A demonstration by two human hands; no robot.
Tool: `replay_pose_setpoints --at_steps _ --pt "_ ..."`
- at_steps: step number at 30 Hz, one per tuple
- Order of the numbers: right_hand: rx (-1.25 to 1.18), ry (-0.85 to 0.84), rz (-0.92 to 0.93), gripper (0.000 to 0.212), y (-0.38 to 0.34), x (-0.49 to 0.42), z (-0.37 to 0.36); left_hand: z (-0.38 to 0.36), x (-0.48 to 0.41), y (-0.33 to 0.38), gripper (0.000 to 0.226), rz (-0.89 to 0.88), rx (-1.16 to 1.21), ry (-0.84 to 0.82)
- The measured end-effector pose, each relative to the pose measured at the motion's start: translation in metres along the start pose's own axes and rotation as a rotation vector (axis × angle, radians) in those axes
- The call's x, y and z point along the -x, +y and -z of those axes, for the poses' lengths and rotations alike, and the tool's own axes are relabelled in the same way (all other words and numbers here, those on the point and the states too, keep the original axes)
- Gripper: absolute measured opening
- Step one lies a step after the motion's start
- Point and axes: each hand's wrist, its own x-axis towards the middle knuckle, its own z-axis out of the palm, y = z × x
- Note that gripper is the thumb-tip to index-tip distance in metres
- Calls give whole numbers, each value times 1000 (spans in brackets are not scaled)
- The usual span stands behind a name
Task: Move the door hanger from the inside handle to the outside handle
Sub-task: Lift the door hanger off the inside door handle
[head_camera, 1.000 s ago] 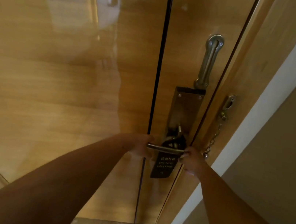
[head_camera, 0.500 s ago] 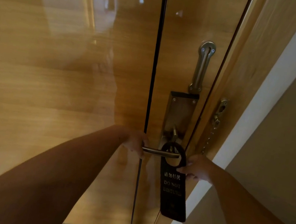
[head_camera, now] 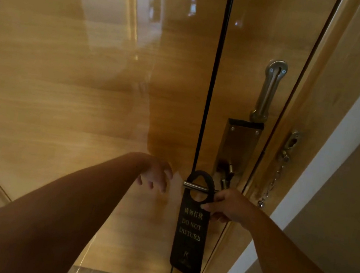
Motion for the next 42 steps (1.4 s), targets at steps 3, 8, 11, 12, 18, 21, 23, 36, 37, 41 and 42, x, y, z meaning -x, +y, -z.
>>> replay_pose_setpoints --at_steps 3,8,11,12,18,21,23,36,37,41,42 --pt "34 36 30 12 -1 -4 -16 5 -2 2 36 -104 17 269" --pt "151 -238 126 11 -9 -4 -51 22 5 18 19 -196 170 506" --pt "-30 -352 24 6 -1 1 -41 15 2 31 19 -261 137 431" --pt "-120 -357 1 8 4 3 -33 11 0 35 20 -281 132 412" --pt "-573 -337 -73 55 42 9 16 -14 -26 65 21 -444 9 419" --pt "-593 -331 -84 53 53 10 25 -19 -38 85 34 -407 78 294" --pt "-624 -317 -97 54 61 8 31 -23 -46 97 39 -305 141 120" --pt "-639 -378 -101 63 88 13 55 -125 -114 80 56 -464 1005 263" --pt "-682 -364 -94 67 93 14 56 -127 -118 80 59 -456 1011 266" --pt "-816 -283 -130 78 106 20 56 -134 -120 74 63 -417 922 359" --pt "-831 -272 -123 77 105 22 55 -133 -117 75 65 -410 853 397"
